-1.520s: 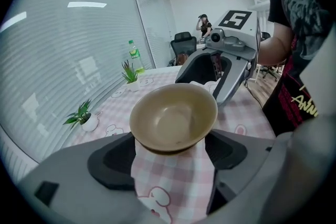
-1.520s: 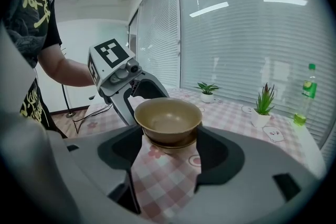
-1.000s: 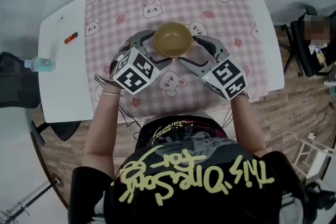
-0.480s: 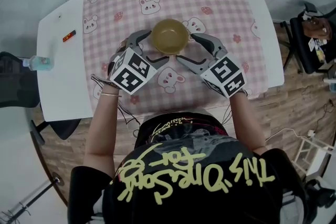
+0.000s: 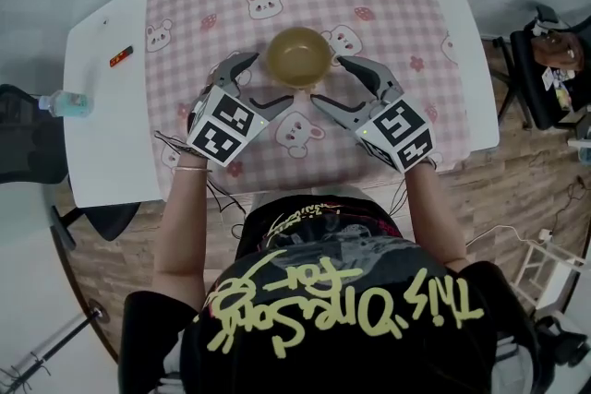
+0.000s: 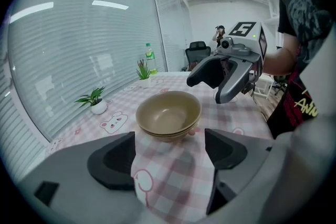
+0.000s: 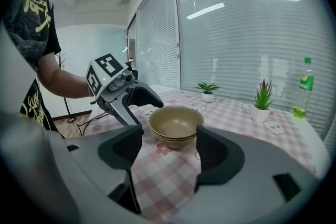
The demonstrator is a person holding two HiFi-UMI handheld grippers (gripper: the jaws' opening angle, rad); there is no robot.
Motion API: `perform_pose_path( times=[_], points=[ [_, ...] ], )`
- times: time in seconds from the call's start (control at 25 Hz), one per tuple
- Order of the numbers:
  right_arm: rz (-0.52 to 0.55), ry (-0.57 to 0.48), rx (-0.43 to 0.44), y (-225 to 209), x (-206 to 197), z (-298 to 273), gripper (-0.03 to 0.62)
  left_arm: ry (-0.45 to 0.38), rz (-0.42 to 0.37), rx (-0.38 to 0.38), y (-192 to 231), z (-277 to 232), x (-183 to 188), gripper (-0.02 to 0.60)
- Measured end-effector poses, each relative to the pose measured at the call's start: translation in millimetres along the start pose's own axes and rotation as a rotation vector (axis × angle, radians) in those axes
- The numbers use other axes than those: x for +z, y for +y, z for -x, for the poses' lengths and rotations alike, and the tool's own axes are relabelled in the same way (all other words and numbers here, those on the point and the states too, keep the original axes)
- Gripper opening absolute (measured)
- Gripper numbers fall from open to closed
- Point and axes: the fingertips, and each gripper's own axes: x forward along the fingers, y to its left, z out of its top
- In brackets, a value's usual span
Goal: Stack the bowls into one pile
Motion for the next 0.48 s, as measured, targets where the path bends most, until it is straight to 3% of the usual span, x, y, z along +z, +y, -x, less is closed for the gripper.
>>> perform_pose_path(
  times=[0.2,0.48],
  points=[
    [0.003,-0.036,-0.019,1.3,7.4,12.0,0.308,-0.095,0.097,0.007,-9.2,16.0,8.2,0.414],
    [0.021,-0.143,-0.058,3.7,29.5,37.1,0.308,-0.228,0.098,0.058,-22.2,51.7,44.7,0.405]
  ],
)
